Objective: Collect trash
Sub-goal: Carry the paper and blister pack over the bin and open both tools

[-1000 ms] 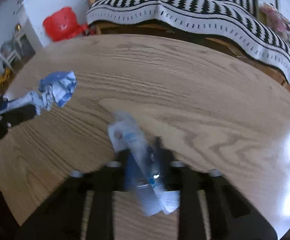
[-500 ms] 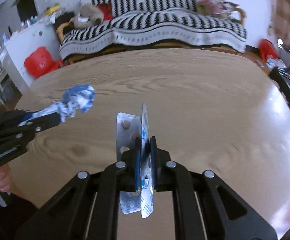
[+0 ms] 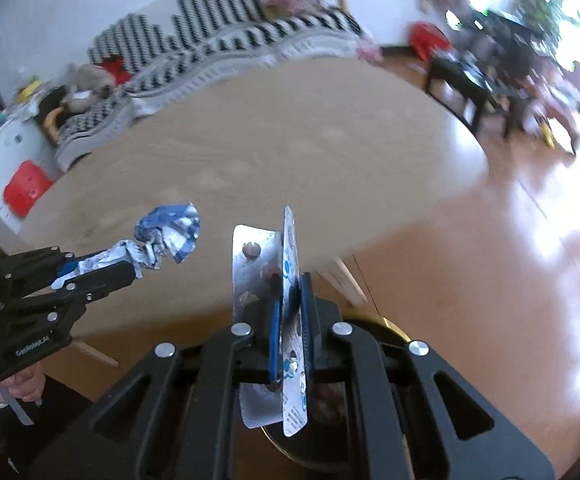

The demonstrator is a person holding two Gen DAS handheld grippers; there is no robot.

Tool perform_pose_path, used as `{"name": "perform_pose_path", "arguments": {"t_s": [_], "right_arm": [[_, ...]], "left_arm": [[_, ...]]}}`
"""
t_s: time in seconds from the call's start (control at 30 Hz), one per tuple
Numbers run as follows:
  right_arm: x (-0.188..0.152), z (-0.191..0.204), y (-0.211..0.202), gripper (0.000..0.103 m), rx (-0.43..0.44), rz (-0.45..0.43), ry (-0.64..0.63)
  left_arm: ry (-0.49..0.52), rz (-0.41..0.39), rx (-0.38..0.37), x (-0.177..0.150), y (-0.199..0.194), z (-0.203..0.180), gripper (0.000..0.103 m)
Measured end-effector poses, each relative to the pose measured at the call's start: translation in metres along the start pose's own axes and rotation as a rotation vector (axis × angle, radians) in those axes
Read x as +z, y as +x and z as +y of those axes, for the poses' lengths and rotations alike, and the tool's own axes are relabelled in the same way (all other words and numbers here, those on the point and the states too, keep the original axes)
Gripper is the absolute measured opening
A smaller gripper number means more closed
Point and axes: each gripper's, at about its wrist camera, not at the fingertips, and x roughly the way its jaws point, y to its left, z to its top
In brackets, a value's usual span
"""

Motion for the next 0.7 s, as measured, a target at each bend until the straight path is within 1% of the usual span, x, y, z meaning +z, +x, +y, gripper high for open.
{"name": "perform_pose_path", "arguments": {"t_s": [0.13, 0.3, 0.43, 0.5, 0.7], "right_arm": [[-0.027, -0.033, 0.003, 0.01, -0.017, 0.084, 0.091], [-0.044, -0.046, 0.013, 0.01, -0.028, 0.141, 0.151], [-0.047, -0.047, 0.019, 0.01, -0.036, 0.171, 0.152], [-0.048, -0.05, 0.019, 0.01, -0.041, 0.172, 0.154], [-0.038, -0.04, 0.025, 0.01, -0.06, 0.177, 0.164]], "left_arm": [[0.019, 0.091, -0.052, -0.012, 0.035, -0.022, 0.021], [0.035, 0.161, -0.077, -0.023, 0.064, -0.035, 0.021], [0.048, 0.186, -0.084, -0.026, 0.075, -0.039, 0.021], [0.053, 0.19, -0.09, -0.025, 0.077, -0.039, 0.021], [0.065, 0.192, -0.087, -0.025, 0.08, -0.042, 0.021]]}}
